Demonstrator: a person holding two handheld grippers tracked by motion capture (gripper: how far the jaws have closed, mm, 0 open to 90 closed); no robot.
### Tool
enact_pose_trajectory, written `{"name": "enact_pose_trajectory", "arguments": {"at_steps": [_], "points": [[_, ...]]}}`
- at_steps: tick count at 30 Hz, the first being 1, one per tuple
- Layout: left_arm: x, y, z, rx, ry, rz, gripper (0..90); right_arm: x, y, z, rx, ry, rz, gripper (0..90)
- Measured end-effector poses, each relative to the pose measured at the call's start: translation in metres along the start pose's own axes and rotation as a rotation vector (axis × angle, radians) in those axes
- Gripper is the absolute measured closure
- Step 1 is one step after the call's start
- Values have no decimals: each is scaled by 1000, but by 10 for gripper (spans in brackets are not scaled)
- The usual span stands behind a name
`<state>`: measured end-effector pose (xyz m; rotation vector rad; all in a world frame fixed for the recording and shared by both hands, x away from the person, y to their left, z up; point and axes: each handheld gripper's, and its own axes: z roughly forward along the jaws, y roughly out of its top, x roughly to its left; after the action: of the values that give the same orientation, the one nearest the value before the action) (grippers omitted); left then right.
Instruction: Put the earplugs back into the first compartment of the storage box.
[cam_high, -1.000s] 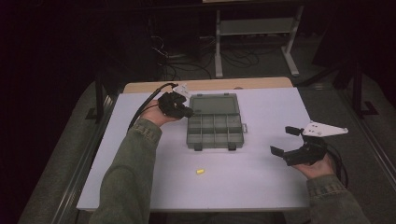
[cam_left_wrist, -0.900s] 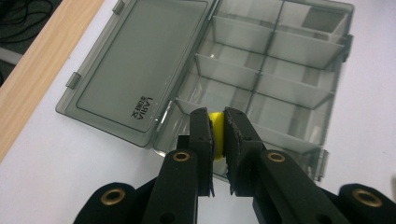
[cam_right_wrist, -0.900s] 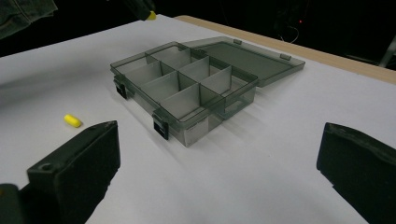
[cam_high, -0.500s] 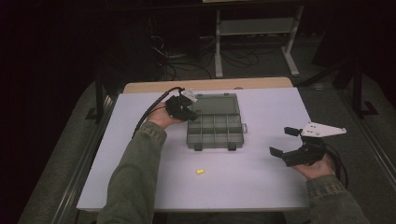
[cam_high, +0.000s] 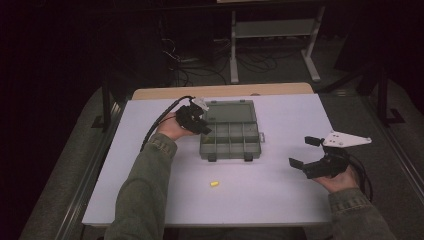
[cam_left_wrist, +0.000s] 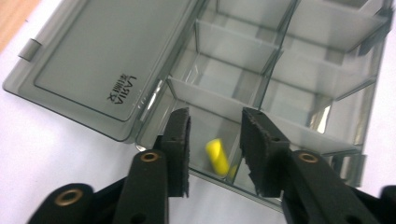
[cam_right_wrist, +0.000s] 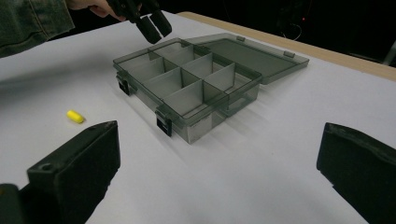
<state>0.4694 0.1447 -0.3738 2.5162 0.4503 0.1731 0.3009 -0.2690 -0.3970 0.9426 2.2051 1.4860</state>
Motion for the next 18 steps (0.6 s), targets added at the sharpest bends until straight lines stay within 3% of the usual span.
{"name": "enact_pose_trajectory", "arguments": {"at_steps": [1,2,4,8,18], "points": [[-1,1,-3,-8,6,-3,518,0,0,0,0,1,-1,0],[-1,1,-5,-18,7,-8,518,0,0,0,0,1,-1,0],[-4,3,-10,-43,-2,-29,403,0,0,1,8,0,1,0],[-11,5,-18,-78,-12,-15,322,1,0,1,12,3,1,0],[-24,7,-33,-91,16,-20,136,1,0,1,11,-1,7,0]]}}
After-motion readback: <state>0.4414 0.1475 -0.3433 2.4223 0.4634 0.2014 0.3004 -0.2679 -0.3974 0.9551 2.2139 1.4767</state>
